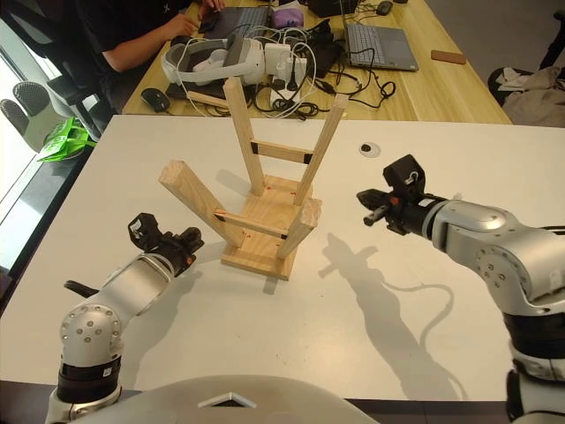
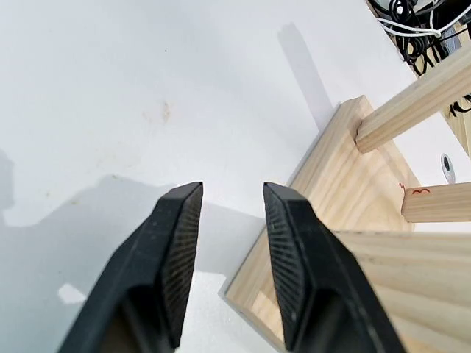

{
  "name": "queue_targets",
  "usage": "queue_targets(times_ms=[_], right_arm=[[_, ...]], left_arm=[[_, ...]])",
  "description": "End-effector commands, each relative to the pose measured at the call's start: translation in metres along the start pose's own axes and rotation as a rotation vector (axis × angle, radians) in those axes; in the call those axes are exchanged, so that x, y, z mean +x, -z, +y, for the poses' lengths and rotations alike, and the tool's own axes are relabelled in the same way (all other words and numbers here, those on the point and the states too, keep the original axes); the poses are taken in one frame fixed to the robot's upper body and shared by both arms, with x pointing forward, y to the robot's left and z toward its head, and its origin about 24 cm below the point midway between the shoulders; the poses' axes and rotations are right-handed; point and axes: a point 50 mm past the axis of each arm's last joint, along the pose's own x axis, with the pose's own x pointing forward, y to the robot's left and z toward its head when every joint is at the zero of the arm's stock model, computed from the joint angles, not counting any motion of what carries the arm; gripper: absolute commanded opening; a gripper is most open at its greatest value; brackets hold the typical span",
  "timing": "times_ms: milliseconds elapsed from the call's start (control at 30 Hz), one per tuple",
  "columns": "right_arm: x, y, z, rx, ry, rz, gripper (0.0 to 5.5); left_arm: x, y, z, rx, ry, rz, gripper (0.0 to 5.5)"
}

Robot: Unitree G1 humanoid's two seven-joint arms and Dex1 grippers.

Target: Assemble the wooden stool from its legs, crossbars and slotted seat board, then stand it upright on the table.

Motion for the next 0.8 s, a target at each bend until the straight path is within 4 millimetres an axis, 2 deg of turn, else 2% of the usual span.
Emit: queue_targets(times_ms=[33, 167, 367, 500, 633, 800], right_arm=[[-0.009, -0.003, 0.058, -0.056, -0.444, -0.043, 0.0], [0.002, 0.011, 0.105, 0.01, -0.652, -0.061, 0.0], [0.042, 0.03, 0.117, -0.047, -0.547, 0.018, 0.0], [0.067, 0.035, 0.111, -0.095, -0.418, 0.032, 0.0], [0.083, 0.044, 0.103, -0.133, -0.31, 0.057, 0.0], [0.099, 0.045, 0.076, -0.197, -0.161, 0.049, 0.0]], left_arm=[[0.004, -0.024, -0.008, 0.137, 0.026, -0.127, 1.53], [0.008, -0.039, -0.007, 0.215, 0.015, -0.202, 1.53], [0.01, -0.045, -0.011, 0.206, 0.024, -0.232, 1.53], [0.011, -0.046, -0.011, 0.197, 0.023, -0.237, 1.53], [0.011, -0.048, -0.01, 0.195, 0.019, -0.241, 1.53], [0.011, -0.051, -0.008, 0.189, 0.007, -0.259, 1.53]])
